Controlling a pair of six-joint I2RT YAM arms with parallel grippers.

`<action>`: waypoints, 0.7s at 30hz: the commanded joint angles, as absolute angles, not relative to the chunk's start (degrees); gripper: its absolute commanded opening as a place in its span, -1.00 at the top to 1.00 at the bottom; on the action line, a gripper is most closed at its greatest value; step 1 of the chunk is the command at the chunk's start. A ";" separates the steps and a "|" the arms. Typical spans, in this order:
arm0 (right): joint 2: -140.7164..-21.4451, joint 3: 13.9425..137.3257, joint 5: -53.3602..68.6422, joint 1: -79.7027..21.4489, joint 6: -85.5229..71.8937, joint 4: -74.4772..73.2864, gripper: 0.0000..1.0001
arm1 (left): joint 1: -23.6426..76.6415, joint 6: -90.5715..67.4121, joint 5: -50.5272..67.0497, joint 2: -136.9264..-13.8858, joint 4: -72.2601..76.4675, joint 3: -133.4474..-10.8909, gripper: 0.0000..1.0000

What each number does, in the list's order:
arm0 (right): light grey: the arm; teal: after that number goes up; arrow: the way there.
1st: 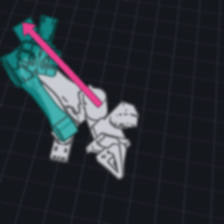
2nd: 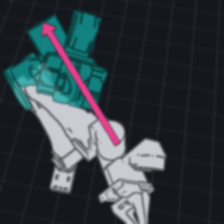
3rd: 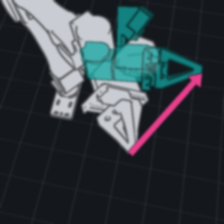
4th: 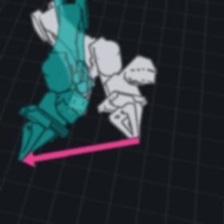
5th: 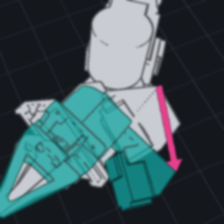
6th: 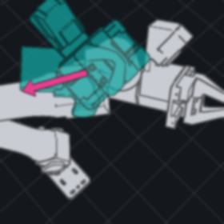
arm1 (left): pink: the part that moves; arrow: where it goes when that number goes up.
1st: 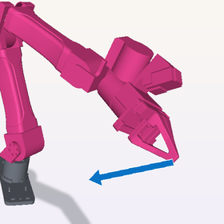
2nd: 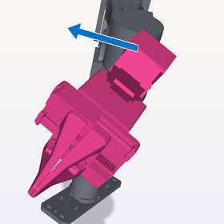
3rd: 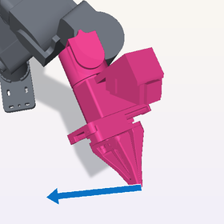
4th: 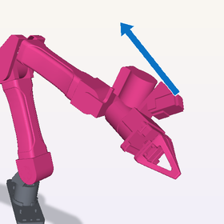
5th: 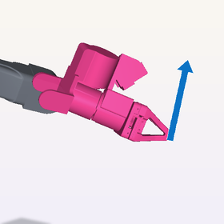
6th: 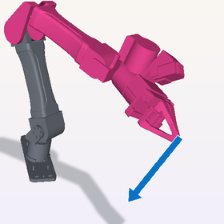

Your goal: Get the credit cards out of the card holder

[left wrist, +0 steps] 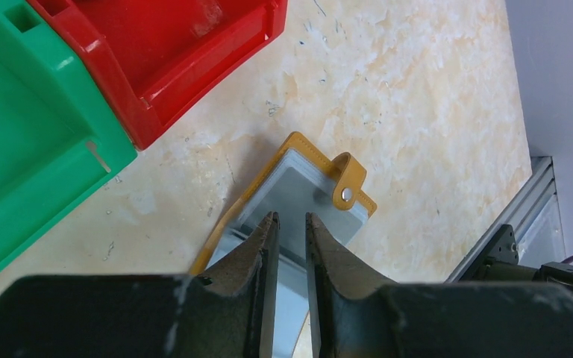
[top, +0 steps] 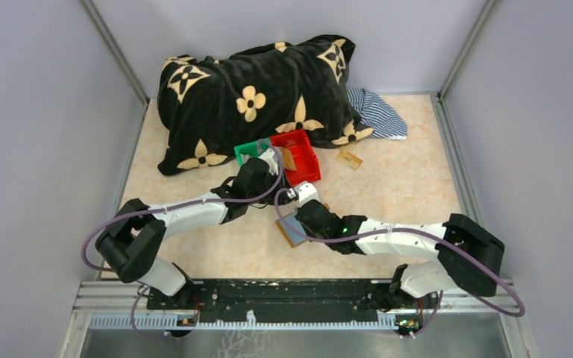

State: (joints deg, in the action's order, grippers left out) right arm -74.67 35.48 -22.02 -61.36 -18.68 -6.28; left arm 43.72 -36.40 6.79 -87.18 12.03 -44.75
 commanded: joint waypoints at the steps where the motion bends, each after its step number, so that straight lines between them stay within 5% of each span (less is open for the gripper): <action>1: -78.17 39.34 -27.13 -65.28 -19.60 -9.26 1.00 | 43.50 -36.87 9.19 -88.67 14.13 -46.21 0.49; 21: -82.36 40.63 -25.20 -67.31 -20.91 -6.75 1.00 | 46.87 -43.48 16.27 -94.62 19.88 -38.51 0.55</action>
